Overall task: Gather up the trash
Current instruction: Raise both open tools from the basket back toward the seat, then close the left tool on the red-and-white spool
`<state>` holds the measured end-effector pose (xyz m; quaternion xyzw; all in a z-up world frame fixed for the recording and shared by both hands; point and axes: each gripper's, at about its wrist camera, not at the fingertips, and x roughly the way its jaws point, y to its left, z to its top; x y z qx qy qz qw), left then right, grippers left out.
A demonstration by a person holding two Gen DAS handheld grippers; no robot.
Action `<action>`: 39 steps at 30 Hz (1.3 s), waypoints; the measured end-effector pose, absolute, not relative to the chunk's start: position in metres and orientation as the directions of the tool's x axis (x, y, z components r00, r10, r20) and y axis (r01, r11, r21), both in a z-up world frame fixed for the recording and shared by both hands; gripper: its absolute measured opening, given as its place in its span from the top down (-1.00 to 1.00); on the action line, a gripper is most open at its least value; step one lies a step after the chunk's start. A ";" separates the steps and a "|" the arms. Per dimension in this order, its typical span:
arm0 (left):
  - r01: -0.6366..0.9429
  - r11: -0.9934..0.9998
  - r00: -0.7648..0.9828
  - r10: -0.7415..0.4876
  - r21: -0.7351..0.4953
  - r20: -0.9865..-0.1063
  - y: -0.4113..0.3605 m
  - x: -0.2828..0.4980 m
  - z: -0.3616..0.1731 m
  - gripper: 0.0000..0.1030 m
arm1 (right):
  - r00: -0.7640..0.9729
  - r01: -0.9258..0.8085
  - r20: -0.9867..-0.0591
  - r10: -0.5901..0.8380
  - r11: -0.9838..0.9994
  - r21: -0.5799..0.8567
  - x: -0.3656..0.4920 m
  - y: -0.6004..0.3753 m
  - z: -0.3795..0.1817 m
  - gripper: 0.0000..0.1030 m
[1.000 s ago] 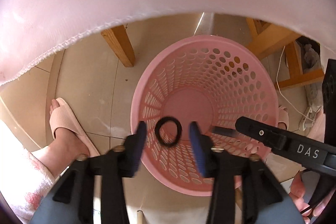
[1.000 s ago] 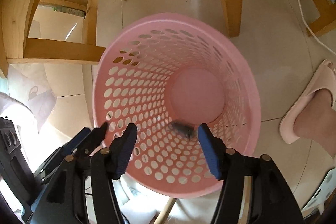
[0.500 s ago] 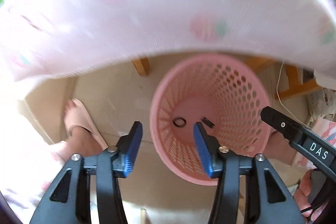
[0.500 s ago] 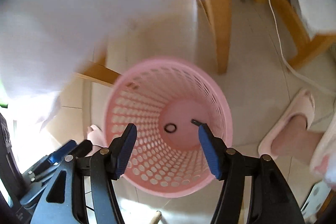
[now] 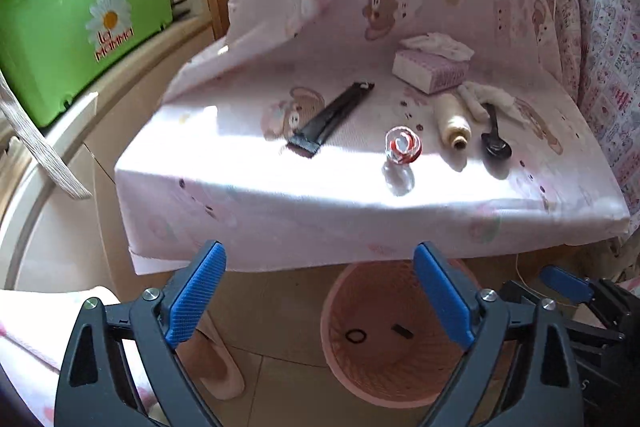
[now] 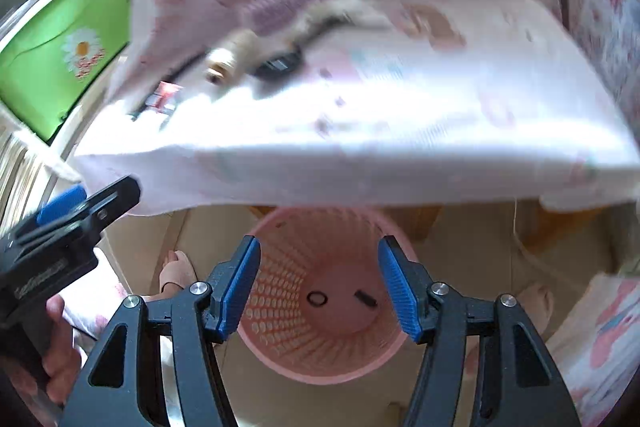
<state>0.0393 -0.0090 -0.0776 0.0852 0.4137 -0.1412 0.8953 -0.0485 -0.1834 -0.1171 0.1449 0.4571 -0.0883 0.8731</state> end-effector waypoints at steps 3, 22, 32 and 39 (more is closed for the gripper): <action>0.303 0.949 0.678 -0.155 0.082 -0.719 -0.009 0.033 -0.062 -0.91 | 0.618 0.253 -0.784 -0.053 0.958 0.135 -0.056 -0.175 -0.099 -0.24; 0.321 0.947 0.750 -0.237 0.027 -0.617 -0.023 0.036 -0.046 -0.33 | 0.776 0.231 -0.615 -0.136 0.970 0.078 -0.056 -0.187 -0.039 -0.36; 0.396 0.918 0.723 -0.299 0.019 -0.623 -0.052 0.050 -0.053 -0.02 | 0.773 0.214 -0.628 -0.094 0.970 0.119 -0.046 -0.198 -0.042 -0.36; 0.409 0.912 0.686 -0.329 -0.030 -0.649 -0.061 0.058 -0.064 -0.35 | 0.771 0.246 -0.622 -0.134 0.965 0.096 -0.045 -0.209 -0.041 -0.36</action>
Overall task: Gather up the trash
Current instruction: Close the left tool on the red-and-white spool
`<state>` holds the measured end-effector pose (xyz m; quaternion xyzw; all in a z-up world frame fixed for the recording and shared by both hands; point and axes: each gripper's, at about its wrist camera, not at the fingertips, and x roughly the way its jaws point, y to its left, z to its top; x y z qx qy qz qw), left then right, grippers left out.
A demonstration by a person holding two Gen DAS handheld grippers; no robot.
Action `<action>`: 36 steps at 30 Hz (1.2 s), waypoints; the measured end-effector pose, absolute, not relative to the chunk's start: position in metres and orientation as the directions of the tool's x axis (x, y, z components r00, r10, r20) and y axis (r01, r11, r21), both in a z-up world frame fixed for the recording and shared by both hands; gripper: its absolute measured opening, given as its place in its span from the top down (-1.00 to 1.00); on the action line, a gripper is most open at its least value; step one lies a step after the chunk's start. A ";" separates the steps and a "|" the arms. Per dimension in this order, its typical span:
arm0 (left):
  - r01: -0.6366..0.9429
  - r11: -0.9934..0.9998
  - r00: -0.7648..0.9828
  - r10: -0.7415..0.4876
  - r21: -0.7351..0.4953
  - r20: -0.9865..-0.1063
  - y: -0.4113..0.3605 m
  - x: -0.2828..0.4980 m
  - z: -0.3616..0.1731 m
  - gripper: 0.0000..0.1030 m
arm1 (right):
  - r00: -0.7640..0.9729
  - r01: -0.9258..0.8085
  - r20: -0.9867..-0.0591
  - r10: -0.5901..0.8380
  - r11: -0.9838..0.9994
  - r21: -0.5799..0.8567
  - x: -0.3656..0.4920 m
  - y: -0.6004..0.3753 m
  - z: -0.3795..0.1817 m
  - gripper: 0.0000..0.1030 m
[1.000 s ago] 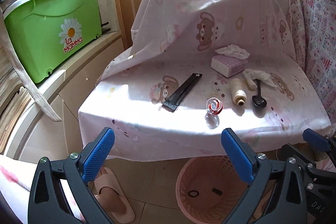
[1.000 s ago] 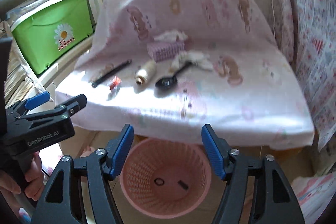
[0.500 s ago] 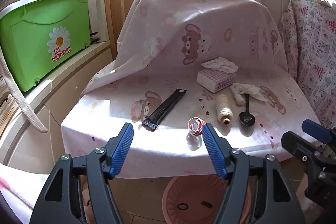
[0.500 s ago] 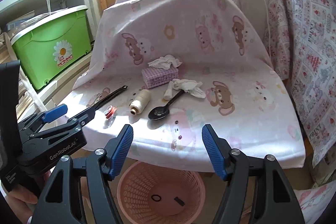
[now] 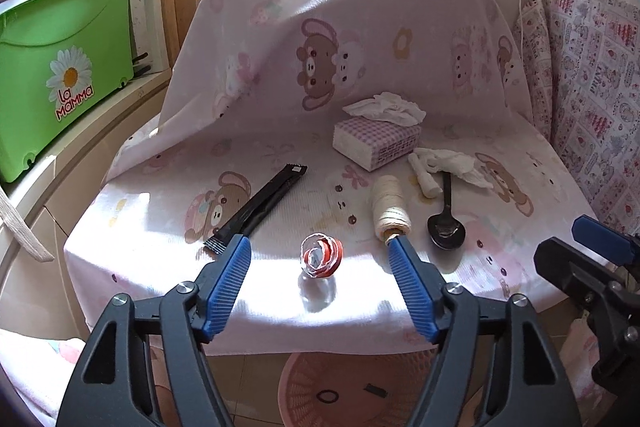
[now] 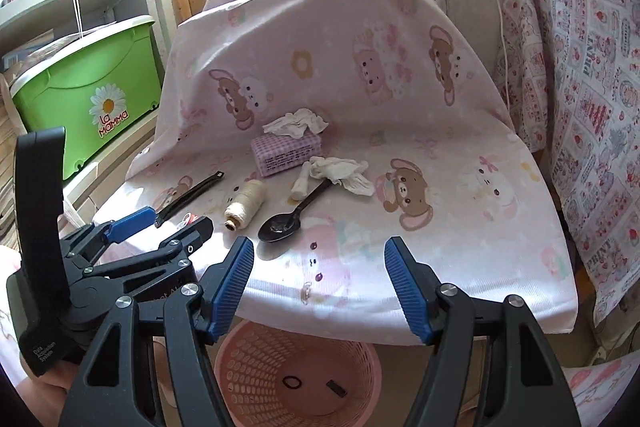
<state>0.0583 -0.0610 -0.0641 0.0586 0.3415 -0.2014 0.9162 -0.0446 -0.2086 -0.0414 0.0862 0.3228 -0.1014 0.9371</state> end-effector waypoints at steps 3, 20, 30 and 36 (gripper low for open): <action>0.406 0.910 0.665 -0.356 -0.083 -0.656 -0.057 0.066 -0.067 0.08 | 0.767 0.248 -0.628 -0.131 0.963 0.103 -0.043 -0.211 -0.042 -0.36; 0.389 0.919 0.708 -0.339 -0.059 -0.619 -0.045 0.059 -0.053 0.82 | 0.770 0.242 -0.623 -0.136 0.966 0.089 -0.043 -0.207 -0.041 -0.36; 0.328 0.943 0.783 -0.239 0.055 -0.575 -0.031 0.043 -0.036 0.78 | 0.780 0.228 -0.606 -0.155 0.973 0.045 -0.038 -0.188 -0.045 -0.41; 0.305 0.951 0.785 -0.220 0.051 -0.579 -0.025 0.044 -0.037 0.78 | 0.807 0.282 -0.538 -0.244 0.959 -0.011 -0.010 -0.183 -0.055 -0.42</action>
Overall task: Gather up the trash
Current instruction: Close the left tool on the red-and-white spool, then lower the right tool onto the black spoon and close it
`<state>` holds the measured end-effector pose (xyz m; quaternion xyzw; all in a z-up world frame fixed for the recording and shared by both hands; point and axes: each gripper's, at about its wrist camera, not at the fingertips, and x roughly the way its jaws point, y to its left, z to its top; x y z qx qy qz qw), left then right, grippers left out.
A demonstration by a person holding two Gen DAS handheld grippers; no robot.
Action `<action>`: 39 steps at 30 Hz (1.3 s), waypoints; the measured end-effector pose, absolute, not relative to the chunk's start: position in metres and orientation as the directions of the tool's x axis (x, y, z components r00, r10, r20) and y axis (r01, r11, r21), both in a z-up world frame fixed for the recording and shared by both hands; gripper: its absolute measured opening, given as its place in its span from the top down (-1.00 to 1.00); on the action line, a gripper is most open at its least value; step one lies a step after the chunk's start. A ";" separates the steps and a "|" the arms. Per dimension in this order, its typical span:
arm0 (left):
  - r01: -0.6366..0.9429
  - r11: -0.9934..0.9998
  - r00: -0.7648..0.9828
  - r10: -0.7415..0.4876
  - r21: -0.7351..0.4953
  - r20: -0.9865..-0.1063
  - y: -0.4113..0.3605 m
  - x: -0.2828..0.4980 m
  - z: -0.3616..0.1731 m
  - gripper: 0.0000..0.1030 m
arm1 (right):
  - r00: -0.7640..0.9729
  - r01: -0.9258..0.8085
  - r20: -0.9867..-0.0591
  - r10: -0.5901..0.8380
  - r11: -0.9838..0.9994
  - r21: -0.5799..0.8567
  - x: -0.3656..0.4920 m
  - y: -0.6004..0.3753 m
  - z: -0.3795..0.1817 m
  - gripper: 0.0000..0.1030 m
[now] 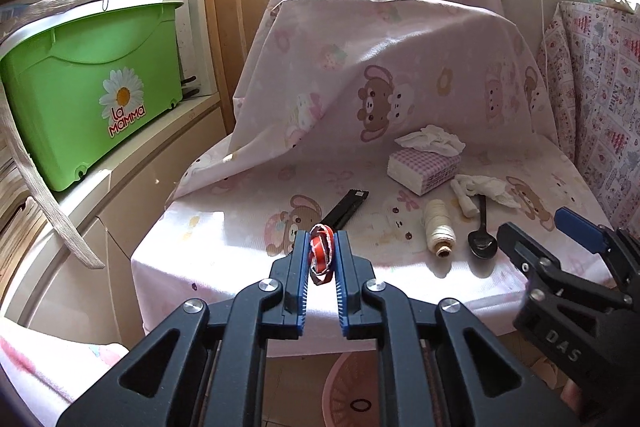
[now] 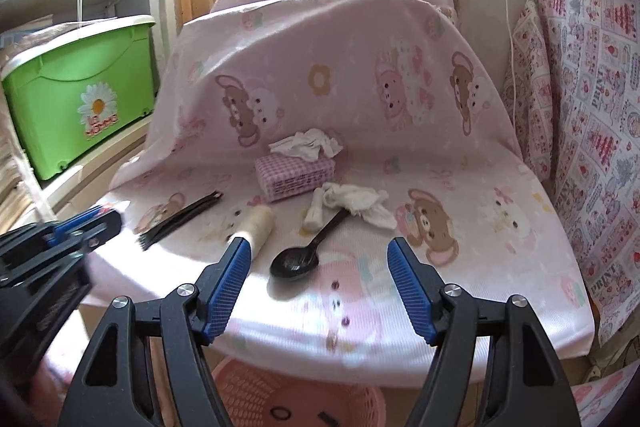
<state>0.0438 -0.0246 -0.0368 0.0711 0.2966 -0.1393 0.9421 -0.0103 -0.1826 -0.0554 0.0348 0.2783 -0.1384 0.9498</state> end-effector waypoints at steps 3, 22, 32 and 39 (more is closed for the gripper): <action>0.293 0.955 0.788 -0.214 0.045 -0.578 -0.021 0.045 -0.036 0.78 | 0.809 0.308 -0.514 -0.283 0.950 -0.039 -0.002 -0.182 -0.065 -0.42; 0.302 0.949 0.795 -0.202 0.085 -0.572 -0.023 0.041 -0.038 0.75 | 0.812 0.274 -0.513 -0.278 0.958 -0.085 0.023 -0.160 -0.082 -0.13; 0.302 0.949 0.791 -0.196 0.091 -0.579 -0.026 0.041 -0.038 0.74 | 0.814 0.252 -0.569 -0.121 0.955 0.158 0.018 -0.191 -0.089 0.31; 0.303 0.949 0.794 -0.199 0.090 -0.574 -0.025 0.041 -0.036 0.74 | 0.790 0.220 -0.612 -0.019 0.941 0.255 0.020 -0.204 -0.088 0.91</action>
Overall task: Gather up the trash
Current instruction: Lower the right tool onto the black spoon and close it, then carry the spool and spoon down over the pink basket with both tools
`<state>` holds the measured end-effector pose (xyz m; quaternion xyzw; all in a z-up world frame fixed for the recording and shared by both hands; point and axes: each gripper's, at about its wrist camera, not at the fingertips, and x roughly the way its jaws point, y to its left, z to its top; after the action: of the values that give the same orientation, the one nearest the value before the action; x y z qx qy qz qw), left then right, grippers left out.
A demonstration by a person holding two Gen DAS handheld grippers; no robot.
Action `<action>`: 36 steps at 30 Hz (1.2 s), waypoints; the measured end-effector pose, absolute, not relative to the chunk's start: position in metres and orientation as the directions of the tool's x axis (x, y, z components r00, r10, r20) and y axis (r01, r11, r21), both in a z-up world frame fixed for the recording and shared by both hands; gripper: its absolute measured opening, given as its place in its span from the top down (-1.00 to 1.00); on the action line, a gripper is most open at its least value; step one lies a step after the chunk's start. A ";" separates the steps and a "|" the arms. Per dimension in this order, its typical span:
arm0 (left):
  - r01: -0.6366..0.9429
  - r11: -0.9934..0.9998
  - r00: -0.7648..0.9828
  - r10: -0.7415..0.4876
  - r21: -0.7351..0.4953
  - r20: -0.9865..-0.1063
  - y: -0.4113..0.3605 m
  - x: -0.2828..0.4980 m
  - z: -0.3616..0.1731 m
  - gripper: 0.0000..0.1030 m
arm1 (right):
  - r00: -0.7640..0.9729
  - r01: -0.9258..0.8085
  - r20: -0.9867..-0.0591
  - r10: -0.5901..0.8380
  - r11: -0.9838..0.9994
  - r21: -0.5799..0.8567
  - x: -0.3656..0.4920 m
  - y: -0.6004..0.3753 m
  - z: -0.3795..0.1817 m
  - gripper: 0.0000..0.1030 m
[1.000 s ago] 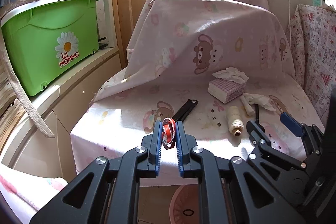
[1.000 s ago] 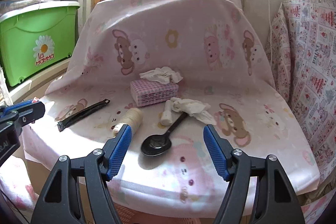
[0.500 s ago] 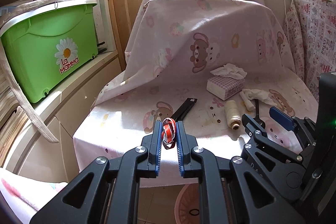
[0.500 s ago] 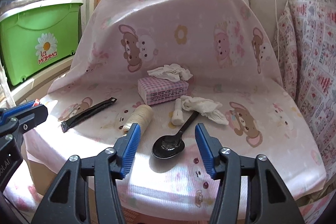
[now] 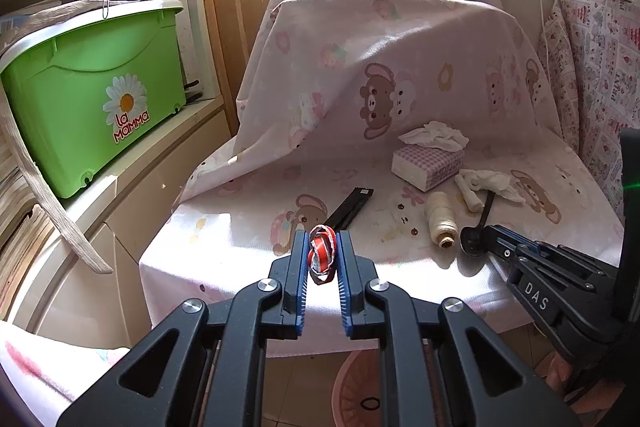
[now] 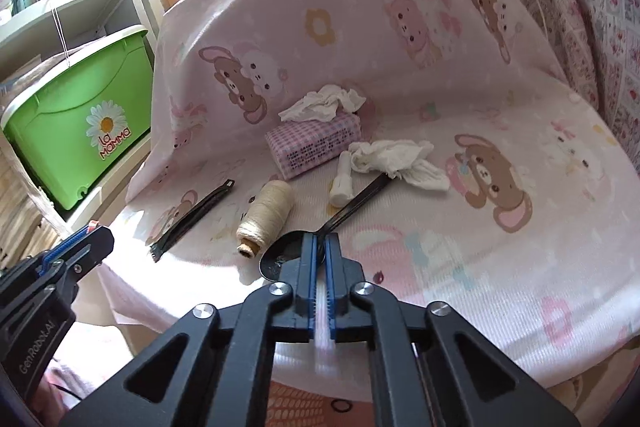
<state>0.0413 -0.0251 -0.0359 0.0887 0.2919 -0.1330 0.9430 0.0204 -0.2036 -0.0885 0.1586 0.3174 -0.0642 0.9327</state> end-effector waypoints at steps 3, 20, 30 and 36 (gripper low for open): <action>0.297 0.951 0.793 -0.197 0.083 -0.576 -0.023 0.042 -0.035 0.74 | 0.791 0.195 -0.612 0.008 0.944 0.265 0.018 -0.203 -0.083 0.92; 0.297 0.950 0.797 -0.189 0.099 -0.573 -0.023 0.039 -0.034 0.73 | 0.802 0.145 -0.588 -0.100 0.989 0.030 0.016 -0.165 -0.084 -0.05; 0.292 0.951 0.792 -0.182 0.100 -0.583 -0.024 0.043 -0.038 0.73 | 0.805 0.145 -0.586 -0.093 0.988 0.043 0.024 -0.170 -0.090 0.28; 0.293 0.951 0.795 -0.184 0.101 -0.578 -0.024 0.043 -0.036 0.72 | 0.814 0.115 -0.577 -0.065 0.992 0.050 0.013 -0.166 -0.080 0.28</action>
<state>0.0430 -0.0239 -0.0361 0.0931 0.2939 -0.1265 0.9429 0.0131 -0.1664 -0.0800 0.0414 0.3011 -0.0475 0.9515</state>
